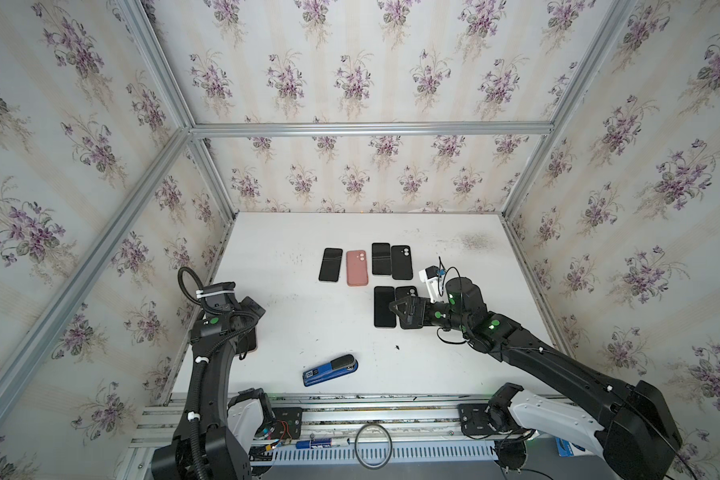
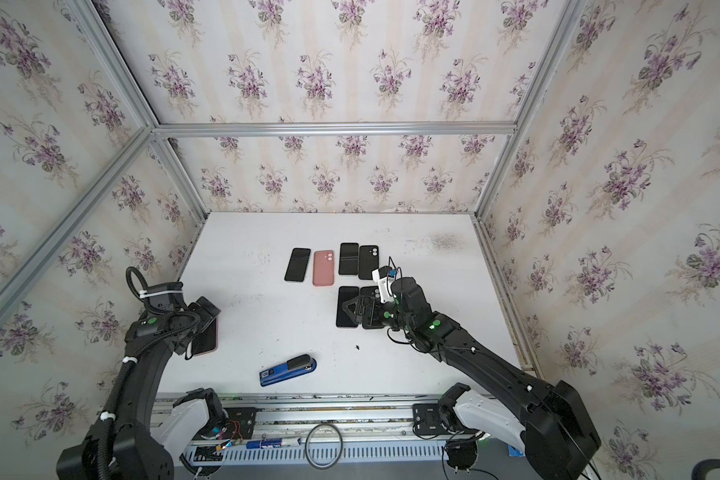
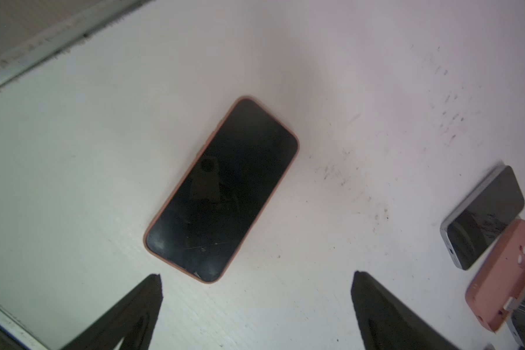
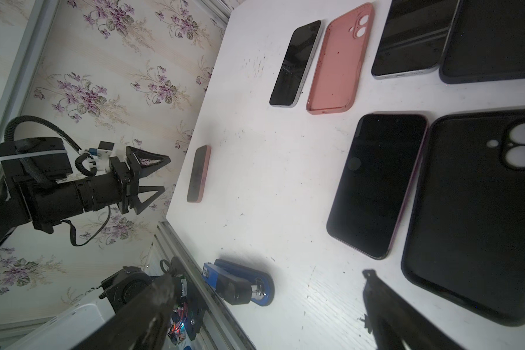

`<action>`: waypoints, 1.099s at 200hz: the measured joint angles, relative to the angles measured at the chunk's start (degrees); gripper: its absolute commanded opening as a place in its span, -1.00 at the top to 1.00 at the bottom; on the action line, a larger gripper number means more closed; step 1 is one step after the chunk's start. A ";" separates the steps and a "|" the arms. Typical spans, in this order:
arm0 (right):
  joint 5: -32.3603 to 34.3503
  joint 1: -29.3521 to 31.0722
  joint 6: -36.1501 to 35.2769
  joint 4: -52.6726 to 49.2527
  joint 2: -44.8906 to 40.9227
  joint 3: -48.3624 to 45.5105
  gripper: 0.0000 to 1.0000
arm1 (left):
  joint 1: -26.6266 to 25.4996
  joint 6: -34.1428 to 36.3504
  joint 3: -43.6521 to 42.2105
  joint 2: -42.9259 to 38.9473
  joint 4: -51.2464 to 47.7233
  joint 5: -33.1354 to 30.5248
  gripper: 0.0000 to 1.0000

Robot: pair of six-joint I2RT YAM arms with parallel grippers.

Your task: Take the phone out of the phone case

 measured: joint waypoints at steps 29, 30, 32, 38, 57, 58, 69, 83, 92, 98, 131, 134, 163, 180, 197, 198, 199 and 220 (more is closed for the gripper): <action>-1.86 -0.33 -0.07 1.33 1.51 0.00 -0.99 | -0.02 3.96 3.39 5.66 -0.37 -1.03 -0.99; -1.90 -0.35 -0.07 1.36 1.57 0.00 -0.99 | -0.02 4.13 3.48 5.90 -0.37 -1.01 -0.99; -2.05 -0.42 -0.07 1.51 1.77 0.00 -0.99 | -0.02 4.39 3.58 6.25 -0.37 -0.98 -0.99; -2.58 -0.63 -0.07 2.05 2.27 0.00 -0.99 | -0.04 5.22 3.87 7.10 -0.44 -0.74 -0.99; -4.59 -1.42 -0.04 4.48 4.15 0.00 -0.99 | -0.07 7.45 5.14 8.98 -1.42 -0.22 -0.99; -4.66 -1.44 -0.04 4.61 4.24 0.00 -0.99 | -0.09 7.52 5.22 9.05 -1.53 -0.22 -0.99; -6.05 -1.92 -0.02 6.64 5.70 0.00 -0.99 | -0.13 8.94 6.99 9.84 -2.73 -0.74 -0.99; -7.74 -2.34 0.00 9.22 7.93 0.07 -0.99 | -0.33 11.21 9.25 10.75 -3.50 -2.34 -0.99; -8.85 -2.62 0.17 11.34 9.75 0.09 -0.99 | -0.33 12.81 10.23 11.65 -4.00 -3.15 -0.99; -9.62 -2.84 0.98 12.76 11.04 0.09 -0.99 | -0.33 13.86 10.62 12.44 -4.35 -3.61 -0.99; -13.73 -3.30 4.37 21.51 17.99 0.76 -0.99 | -0.37 19.82 13.31 19.67 -7.65 -3.17 -0.99; -14.05 -3.30 4.72 22.16 18.43 0.81 -0.99 | -0.37 20.37 13.66 20.17 -7.89 -2.97 -0.99; -16.52 -3.39 8.20 28.63 21.33 1.18 -0.99 | -0.37 25.22 16.65 24.68 -9.46 -2.01 -0.99; -17.22 -3.39 8.87 31.06 21.70 1.20 -0.99 | -0.37 26.82 17.55 27.39 -10.21 -1.60 -0.99; -17.77 -3.39 9.03 32.09 21.70 1.27 -0.99 | -0.37 27.82 18.23 30.14 -10.75 -2.56 -0.99; -17.79 -3.39 9.03 32.11 21.70 1.27 -0.99 | -0.37 27.85 18.23 30.25 -10.78 -2.60 -0.99; -17.79 -3.39 9.03 32.13 21.68 1.27 -0.99 | -0.37 27.87 18.27 30.45 -10.80 -2.67 -0.99; -17.81 -3.39 9.88 32.13 21.27 1.31 -0.99 | -0.37 28.33 18.60 33.14 -10.95 -4.07 -0.99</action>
